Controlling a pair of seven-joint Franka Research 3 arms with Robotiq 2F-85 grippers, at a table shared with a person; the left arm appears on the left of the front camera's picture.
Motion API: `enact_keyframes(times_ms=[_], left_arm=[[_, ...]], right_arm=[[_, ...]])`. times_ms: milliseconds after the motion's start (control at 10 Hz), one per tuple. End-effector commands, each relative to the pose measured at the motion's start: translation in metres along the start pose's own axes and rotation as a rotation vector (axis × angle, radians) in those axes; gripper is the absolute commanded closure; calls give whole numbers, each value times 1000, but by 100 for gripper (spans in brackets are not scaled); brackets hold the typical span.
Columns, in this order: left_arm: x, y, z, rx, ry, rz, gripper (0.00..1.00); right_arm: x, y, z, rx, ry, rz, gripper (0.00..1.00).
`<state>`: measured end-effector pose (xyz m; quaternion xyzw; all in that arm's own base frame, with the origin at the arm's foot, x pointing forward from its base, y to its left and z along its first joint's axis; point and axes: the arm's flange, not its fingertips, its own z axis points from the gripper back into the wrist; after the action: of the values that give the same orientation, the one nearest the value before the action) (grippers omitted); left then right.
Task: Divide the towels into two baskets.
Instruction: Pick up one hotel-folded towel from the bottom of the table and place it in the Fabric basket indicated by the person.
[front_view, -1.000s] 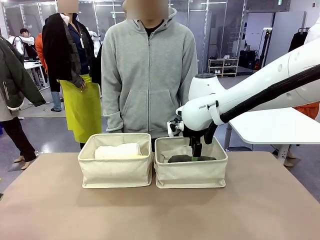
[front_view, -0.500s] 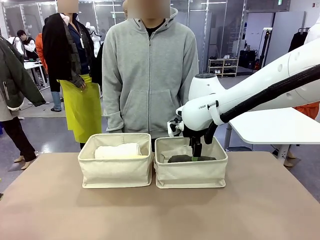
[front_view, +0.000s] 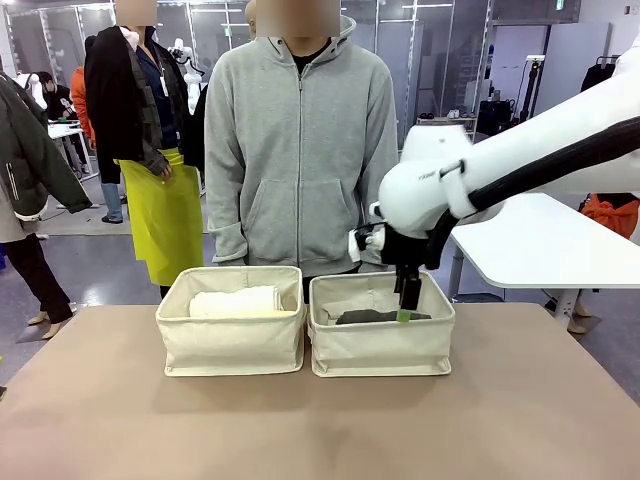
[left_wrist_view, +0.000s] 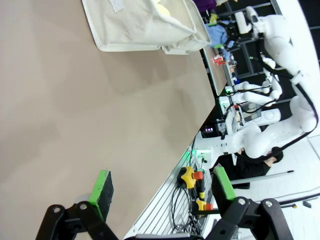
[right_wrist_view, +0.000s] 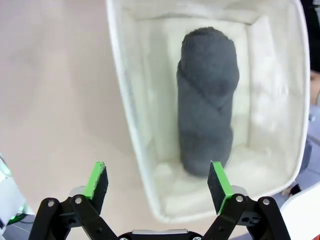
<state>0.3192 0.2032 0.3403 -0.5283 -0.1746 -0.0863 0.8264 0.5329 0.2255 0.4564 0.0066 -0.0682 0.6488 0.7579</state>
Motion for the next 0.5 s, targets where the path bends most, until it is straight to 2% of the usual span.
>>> enact_keyframes(times_ms=[0, 100, 200, 300, 400], left_arm=[[-2, -2, 1, -5, -11, -4, 0], [-2, -2, 1, -5, -11, -4, 0], [-2, -2, 1, -5, -11, -4, 0], [-2, -2, 1, -5, -11, -4, 0], [-2, -2, 1, -5, -11, -4, 0]], right_arm=[[-47, 34, 32, 22, -77, -69, 0], [-79, 42, 49, 20, -130, -139, 0], [-111, 47, 57, 68, -177, -208, 0], [-148, 53, 60, 132, -228, -306, 0], [-189, 58, 61, 250, -303, -390, 0]])
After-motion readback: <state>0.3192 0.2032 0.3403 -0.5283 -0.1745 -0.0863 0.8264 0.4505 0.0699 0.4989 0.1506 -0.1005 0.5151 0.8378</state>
